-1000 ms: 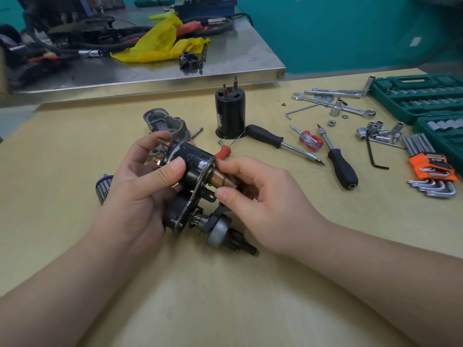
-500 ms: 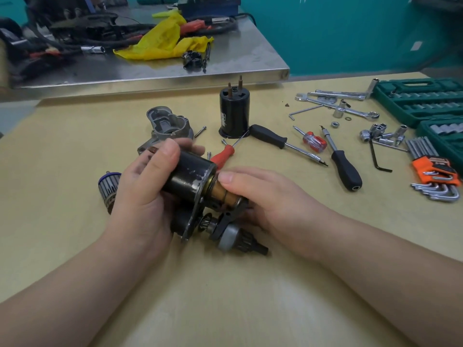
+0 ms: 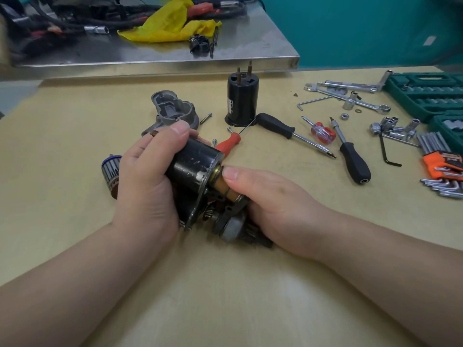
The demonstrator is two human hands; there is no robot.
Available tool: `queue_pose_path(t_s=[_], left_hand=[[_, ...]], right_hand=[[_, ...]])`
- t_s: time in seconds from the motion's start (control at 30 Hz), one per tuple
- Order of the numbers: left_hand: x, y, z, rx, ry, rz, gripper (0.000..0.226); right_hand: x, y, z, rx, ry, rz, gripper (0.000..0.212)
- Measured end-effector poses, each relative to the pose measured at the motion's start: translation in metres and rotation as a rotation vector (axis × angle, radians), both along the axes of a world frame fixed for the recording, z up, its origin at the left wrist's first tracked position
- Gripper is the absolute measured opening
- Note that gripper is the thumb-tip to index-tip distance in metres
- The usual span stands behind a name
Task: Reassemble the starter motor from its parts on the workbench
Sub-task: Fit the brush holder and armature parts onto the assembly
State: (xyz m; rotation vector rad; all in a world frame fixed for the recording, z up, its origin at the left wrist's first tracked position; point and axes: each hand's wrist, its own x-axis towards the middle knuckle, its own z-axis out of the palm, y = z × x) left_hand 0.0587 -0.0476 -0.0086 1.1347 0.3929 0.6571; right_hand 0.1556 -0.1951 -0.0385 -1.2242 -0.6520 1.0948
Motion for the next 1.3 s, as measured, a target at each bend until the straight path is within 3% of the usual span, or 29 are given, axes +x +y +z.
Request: queue_pose_path(t_s=[0.4, 0.57, 0.63, 0.73, 1.0, 1.2, 1.3], left_hand=[[0.000, 0.002, 0.000, 0.009, -0.020, -0.024, 0.024], [0.000, 0.005, 0.000, -0.008, 0.000, -0.043, 0.024], [-0.001, 0.006, 0.000, -0.013, -0.013, -0.068, 0.021], [-0.001, 0.008, 0.001, -0.036, -0.040, -0.079, 0.024], [0.001, 0.010, -0.001, -0.117, 0.005, -0.075, 0.025], [0.003, 0.015, -0.002, -0.219, 0.062, -0.039, 0.022], [0.004, 0.015, -0.004, -0.191, 0.078, 0.037, 0.034]], right_hand=[[-0.005, 0.001, 0.000, 0.032, -0.080, -0.016, 0.043], [0.013, -0.008, 0.009, 0.062, 0.095, 0.172, 0.062], [0.021, -0.014, 0.012, 0.065, -0.027, 0.244, 0.058], [0.023, -0.014, 0.008, 0.010, -0.163, 0.183, 0.059], [0.008, -0.007, 0.008, 0.042, -0.277, -0.009, 0.058], [0.000, -0.008, 0.014, 0.017, -0.422, -0.133, 0.035], [-0.001, -0.008, 0.014, -0.057, -0.591, -0.259, 0.053]])
